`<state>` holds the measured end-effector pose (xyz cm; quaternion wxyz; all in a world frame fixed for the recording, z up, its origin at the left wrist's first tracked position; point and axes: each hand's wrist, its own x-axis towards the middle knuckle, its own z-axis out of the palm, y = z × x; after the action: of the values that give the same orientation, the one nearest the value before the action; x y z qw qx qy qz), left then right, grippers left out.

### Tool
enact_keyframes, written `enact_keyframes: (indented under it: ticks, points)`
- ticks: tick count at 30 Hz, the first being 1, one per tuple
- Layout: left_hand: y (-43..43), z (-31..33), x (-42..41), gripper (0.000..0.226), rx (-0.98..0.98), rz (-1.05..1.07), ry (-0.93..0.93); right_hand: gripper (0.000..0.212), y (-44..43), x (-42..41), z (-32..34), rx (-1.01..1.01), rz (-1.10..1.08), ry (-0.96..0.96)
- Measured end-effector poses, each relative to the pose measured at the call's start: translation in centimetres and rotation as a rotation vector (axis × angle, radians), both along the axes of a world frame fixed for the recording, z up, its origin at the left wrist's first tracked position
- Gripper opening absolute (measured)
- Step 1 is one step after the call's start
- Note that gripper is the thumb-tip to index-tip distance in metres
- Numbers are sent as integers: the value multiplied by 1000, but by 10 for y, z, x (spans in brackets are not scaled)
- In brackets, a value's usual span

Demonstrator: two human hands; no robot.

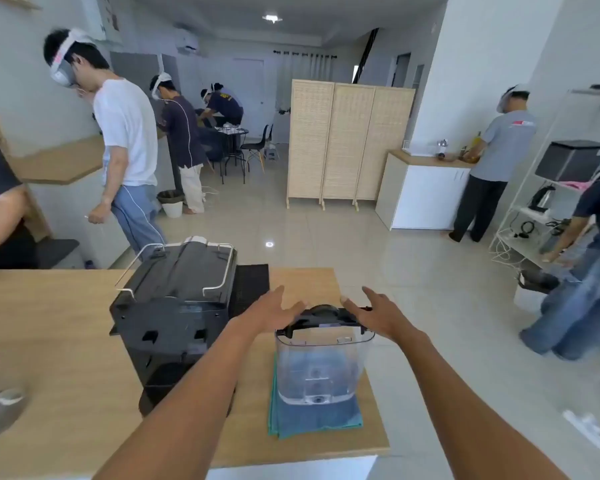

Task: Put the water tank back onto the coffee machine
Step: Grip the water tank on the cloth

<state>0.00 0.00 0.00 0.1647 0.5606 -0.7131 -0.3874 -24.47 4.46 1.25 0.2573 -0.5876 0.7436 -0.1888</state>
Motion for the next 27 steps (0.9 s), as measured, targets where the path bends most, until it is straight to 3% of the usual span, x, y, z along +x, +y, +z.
enact_keyframes:
  ticks: [6, 8, 9, 13, 19, 24, 27]
  points:
    - [12, -17, -11, 80, 39, 187, 101, 99, 9, -1, -9, -21, -5, -172]
    - [14, -20, -12, 39, 47, 228, 145, 96, 8, -3, -10, -41, -3, -216]
    - [16, -22, -12, 29, 25, 264, 172, 89, 10, -1, -9, -66, -7, -261]
    - [23, -18, -10, 34, -133, 267, 266, 63, 17, 1, -6, -172, 18, -335]
    - [31, -15, -6, 63, -358, 274, 286, 76, 16, 0, -7, -297, 69, -325]
    - [45, -10, -17, 51, -520, 259, 272, 72, 18, 7, -6, -347, 45, -364]
    - [57, -10, -22, 52, -512, 242, 276, 72, 20, 9, -11, -363, 50, -377]
